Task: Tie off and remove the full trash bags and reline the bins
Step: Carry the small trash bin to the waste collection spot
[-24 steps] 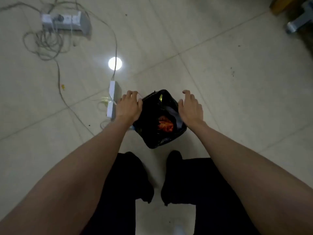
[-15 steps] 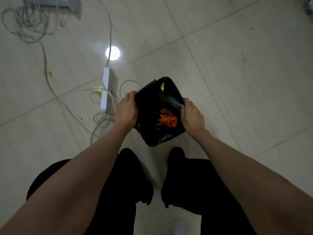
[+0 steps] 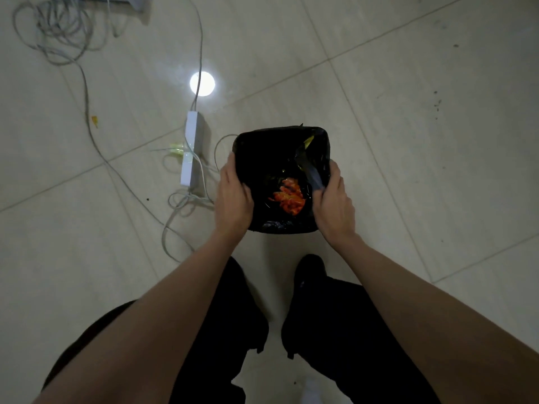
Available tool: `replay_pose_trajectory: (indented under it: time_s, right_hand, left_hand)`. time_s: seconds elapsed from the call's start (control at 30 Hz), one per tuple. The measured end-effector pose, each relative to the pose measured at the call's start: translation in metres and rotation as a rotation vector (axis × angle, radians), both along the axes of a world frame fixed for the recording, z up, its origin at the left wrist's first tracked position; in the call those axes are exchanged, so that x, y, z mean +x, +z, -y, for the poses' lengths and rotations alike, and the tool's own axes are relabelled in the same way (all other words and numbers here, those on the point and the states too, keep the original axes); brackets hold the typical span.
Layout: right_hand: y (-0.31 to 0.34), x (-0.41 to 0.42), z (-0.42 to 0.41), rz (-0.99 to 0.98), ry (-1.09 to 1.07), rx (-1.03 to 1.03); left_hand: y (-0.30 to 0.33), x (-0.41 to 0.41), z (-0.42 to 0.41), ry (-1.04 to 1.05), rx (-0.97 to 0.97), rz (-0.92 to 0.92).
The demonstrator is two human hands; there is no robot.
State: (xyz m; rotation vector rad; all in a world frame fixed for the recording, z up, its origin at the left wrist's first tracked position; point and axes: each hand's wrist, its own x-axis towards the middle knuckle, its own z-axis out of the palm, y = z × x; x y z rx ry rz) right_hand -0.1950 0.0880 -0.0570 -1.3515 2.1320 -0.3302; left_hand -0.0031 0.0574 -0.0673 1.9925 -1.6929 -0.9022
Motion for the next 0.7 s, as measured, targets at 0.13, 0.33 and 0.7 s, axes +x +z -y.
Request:
replay_pose_trajectory:
  time_s: [0.13, 0.33, 0.7]
  right_hand:
    - [-0.003, -0.006, 0.001, 0.016, 0.059, 0.042]
    - [-0.006, -0.008, 0.002, -0.077, 0.059, 0.027]
    - [0.192, 0.009, 0.028, 0.012, 0.017, -0.061]
  left_hand:
    - [0.0, -0.004, -0.019, 0.001, 0.086, -0.042]
    - [0.006, -0.003, -0.005, -0.041, 0.102, -0.017]
    - [0.19, 0.018, 0.021, -0.015, 0.04, -0.057]
